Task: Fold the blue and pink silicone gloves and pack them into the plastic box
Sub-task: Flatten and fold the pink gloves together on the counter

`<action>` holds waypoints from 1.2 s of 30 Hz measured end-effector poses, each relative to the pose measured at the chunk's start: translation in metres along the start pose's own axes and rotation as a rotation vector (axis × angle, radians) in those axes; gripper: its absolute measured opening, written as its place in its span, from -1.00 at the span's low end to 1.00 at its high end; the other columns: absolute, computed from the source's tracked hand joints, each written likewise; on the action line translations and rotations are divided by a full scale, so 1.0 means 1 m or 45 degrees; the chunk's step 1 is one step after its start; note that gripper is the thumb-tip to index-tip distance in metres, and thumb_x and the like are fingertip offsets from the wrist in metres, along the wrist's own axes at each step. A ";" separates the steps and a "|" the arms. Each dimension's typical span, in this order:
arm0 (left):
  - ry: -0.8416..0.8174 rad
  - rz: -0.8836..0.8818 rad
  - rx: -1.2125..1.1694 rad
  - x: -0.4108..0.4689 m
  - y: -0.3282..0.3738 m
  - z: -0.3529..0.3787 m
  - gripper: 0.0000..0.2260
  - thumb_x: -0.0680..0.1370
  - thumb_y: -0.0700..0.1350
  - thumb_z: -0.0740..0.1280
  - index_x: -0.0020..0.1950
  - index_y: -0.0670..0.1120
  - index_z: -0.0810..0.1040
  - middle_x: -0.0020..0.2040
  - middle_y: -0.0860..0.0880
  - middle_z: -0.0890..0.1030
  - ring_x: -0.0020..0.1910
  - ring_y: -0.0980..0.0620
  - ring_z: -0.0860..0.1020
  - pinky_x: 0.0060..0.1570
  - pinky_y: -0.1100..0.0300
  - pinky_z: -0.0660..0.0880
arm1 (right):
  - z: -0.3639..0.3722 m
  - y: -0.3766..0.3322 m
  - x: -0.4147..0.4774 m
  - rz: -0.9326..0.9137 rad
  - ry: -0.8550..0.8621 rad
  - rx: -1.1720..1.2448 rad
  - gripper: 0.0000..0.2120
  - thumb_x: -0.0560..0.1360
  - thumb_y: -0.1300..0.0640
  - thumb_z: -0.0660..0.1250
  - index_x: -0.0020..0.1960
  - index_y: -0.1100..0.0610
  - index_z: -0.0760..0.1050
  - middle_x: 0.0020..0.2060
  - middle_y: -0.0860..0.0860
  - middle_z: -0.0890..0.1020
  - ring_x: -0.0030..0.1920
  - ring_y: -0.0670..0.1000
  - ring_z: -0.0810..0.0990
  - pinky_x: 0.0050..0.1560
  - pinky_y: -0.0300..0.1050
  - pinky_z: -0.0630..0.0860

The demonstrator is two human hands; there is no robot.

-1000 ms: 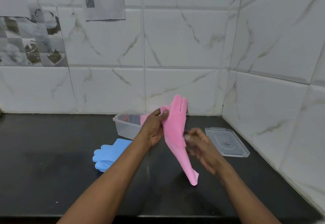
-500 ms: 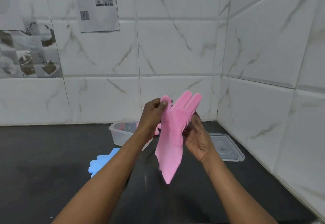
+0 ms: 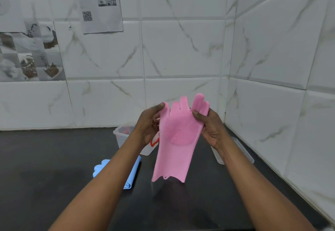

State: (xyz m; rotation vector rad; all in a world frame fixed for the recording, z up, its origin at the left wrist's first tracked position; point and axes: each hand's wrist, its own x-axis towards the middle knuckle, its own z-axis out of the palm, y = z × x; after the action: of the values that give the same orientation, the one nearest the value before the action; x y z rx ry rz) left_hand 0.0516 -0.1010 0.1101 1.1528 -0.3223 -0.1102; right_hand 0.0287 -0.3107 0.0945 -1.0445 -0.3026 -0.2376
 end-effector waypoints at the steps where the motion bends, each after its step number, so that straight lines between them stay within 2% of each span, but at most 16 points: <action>1: -0.071 -0.128 -0.174 -0.002 0.001 0.000 -0.60 0.51 0.03 0.43 0.20 -0.22 0.54 -0.05 -0.15 0.65 -0.24 -0.03 0.65 -0.28 0.15 0.62 | 0.000 -0.003 0.002 -0.013 -0.025 -0.020 -0.60 0.28 0.26 0.50 0.12 0.21 0.58 -0.03 0.13 0.71 -0.03 0.07 0.70 -0.10 -0.11 0.63; 4: -0.315 -0.407 -0.394 -0.006 0.002 0.002 -0.28 0.44 0.16 0.44 0.38 -0.34 0.41 0.19 -0.24 0.57 0.11 -0.15 0.62 0.16 -0.01 0.58 | 0.004 -0.013 0.009 -0.027 -0.117 -0.203 -0.59 0.29 0.21 0.53 0.12 0.18 0.59 -0.01 0.10 0.71 0.01 0.09 0.69 -0.08 -0.10 0.62; 6: -0.415 -0.397 -0.329 -0.004 0.002 0.003 -0.35 0.47 0.09 0.44 0.40 -0.31 0.41 0.24 -0.25 0.57 0.21 -0.17 0.58 0.25 -0.03 0.52 | 0.008 -0.018 0.013 -0.040 -0.182 -0.411 -0.57 0.30 0.18 0.55 0.15 0.14 0.59 0.02 0.07 0.70 0.03 0.10 0.68 -0.07 -0.09 0.62; 9: -0.445 -0.355 -0.093 0.002 0.007 0.007 -0.52 0.43 -0.13 0.52 0.30 -0.25 0.54 0.25 -0.24 0.59 0.23 -0.17 0.58 0.18 -0.03 0.56 | 0.013 -0.023 0.016 -0.093 -0.134 -0.779 -0.45 0.34 0.13 0.56 0.29 0.05 0.49 0.10 0.00 0.65 0.06 0.07 0.65 -0.08 -0.10 0.63; 12: -0.355 -0.221 0.420 0.010 0.013 0.013 -0.44 0.28 -0.10 0.63 0.24 -0.18 0.60 0.19 -0.20 0.64 0.17 -0.20 0.62 0.20 -0.09 0.54 | 0.016 -0.020 0.012 -0.212 -0.085 -1.091 -0.36 0.32 0.02 0.56 0.32 -0.01 0.38 0.15 -0.06 0.55 0.10 -0.05 0.57 -0.01 -0.09 0.57; 14: -0.229 -0.125 0.608 0.014 0.014 0.016 -0.43 0.25 -0.07 0.64 0.20 -0.14 0.61 0.12 -0.16 0.67 0.12 -0.19 0.64 0.20 -0.14 0.54 | 0.016 -0.016 0.006 -0.231 -0.061 -1.127 -0.35 0.31 -0.02 0.57 0.31 0.01 0.37 0.12 -0.05 0.55 0.08 -0.05 0.57 -0.01 -0.08 0.58; 18: -0.227 -0.075 0.507 0.018 0.008 0.009 -0.65 0.38 -0.16 0.55 0.14 -0.15 0.63 0.07 -0.16 0.70 0.06 -0.18 0.67 0.14 -0.16 0.57 | 0.000 -0.004 -0.013 0.016 -0.153 -0.935 -0.38 0.28 0.04 0.60 0.28 0.06 0.46 0.11 0.01 0.64 0.09 0.05 0.65 0.09 0.05 0.62; 22: -0.210 0.066 0.421 0.016 0.008 0.002 -0.70 0.39 -0.15 0.54 0.10 -0.13 0.65 0.05 -0.15 0.70 0.06 -0.15 0.67 0.03 -0.01 0.62 | -0.028 0.021 -0.043 0.336 -0.300 -1.108 -0.56 0.28 0.09 0.60 0.12 0.11 0.61 0.01 0.03 0.72 0.02 0.07 0.69 0.11 0.13 0.61; 25: -0.198 0.185 0.469 0.012 0.014 0.004 -0.83 0.48 -0.13 0.45 0.04 -0.15 0.66 0.03 -0.19 0.70 0.07 -0.17 0.66 0.04 -0.01 0.61 | -0.037 0.042 -0.051 0.364 -0.076 -1.380 -0.73 0.39 0.12 0.50 0.05 0.17 0.62 -0.05 0.07 0.71 -0.11 0.06 0.68 -0.10 -0.02 0.63; 27: -0.245 0.241 0.532 0.010 0.016 0.004 -0.85 0.54 -0.15 0.36 0.02 -0.18 0.65 0.01 -0.17 0.70 0.05 -0.14 0.67 0.07 -0.04 0.61 | -0.038 0.048 -0.052 0.267 0.242 -1.771 -0.83 0.48 0.09 0.39 0.03 0.14 0.63 -0.12 0.04 0.68 -0.22 -0.01 0.60 -0.32 -0.23 0.43; 29: -0.173 0.244 0.505 0.008 0.016 0.006 -0.88 0.57 -0.25 0.27 -0.02 -0.12 0.61 -0.15 -0.01 0.73 -0.10 0.01 0.70 -0.03 -0.02 0.60 | -0.039 0.049 -0.051 0.061 0.461 -1.957 -0.84 0.52 0.08 0.35 0.01 0.13 0.64 -0.17 0.04 0.66 -0.27 -0.01 0.54 -0.40 -0.26 0.27; 31: -0.042 0.189 0.353 0.007 0.011 0.008 -0.74 0.60 -0.34 0.17 -0.05 0.01 0.50 -0.35 0.16 0.69 -0.19 0.16 0.65 -0.10 0.16 0.56 | -0.044 0.048 -0.051 -0.060 0.427 -1.743 -0.90 0.50 0.13 0.39 -0.02 0.13 0.62 -0.15 0.04 0.66 -0.24 -0.03 0.54 -0.36 -0.29 0.29; 32: 0.004 0.192 0.305 0.004 0.008 0.008 -0.73 0.63 -0.30 0.13 -0.08 0.05 0.47 -0.40 0.19 0.66 -0.15 0.18 0.59 -0.09 0.32 0.51 | -0.049 0.046 -0.052 -0.063 0.390 -1.584 -0.93 0.48 0.16 0.41 -0.05 0.13 0.59 -0.15 0.02 0.66 -0.21 -0.04 0.57 -0.33 -0.30 0.32; 33: 0.002 0.182 0.254 0.001 0.006 0.005 -0.79 0.64 -0.22 0.15 -0.08 0.02 0.49 -0.36 0.15 0.68 -0.09 0.18 0.56 -0.05 0.32 0.51 | -0.055 0.045 -0.054 -0.047 0.367 -1.433 -0.94 0.47 0.19 0.43 -0.08 0.13 0.57 -0.15 0.01 0.66 -0.17 -0.04 0.59 -0.31 -0.28 0.36; 34: -0.019 0.175 0.182 -0.001 0.003 -0.003 -0.89 0.62 -0.15 0.24 -0.05 -0.06 0.55 -0.25 0.05 0.71 -0.05 0.07 0.60 -0.03 0.24 0.55 | -0.063 0.044 -0.057 -0.027 0.359 -1.281 -0.93 0.46 0.22 0.43 -0.09 0.13 0.55 -0.15 0.02 0.65 -0.14 -0.01 0.61 -0.28 -0.25 0.40; 36: 0.109 0.054 -0.045 -0.007 -0.008 -0.024 -0.82 0.50 -0.15 0.42 0.04 -0.20 0.59 -0.05 -0.16 0.69 -0.05 -0.14 0.65 -0.13 -0.05 0.62 | -0.076 0.040 -0.063 0.014 0.390 -0.922 -0.89 0.47 0.26 0.41 -0.04 0.12 0.55 -0.11 0.05 0.66 -0.07 0.07 0.63 -0.22 -0.17 0.49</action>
State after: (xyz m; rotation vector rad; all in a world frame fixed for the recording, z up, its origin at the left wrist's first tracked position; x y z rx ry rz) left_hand 0.0527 -0.0815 0.0931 1.1120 -0.2682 -0.0290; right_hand -0.0062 -0.3545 0.0042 -1.6965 0.0835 -0.5133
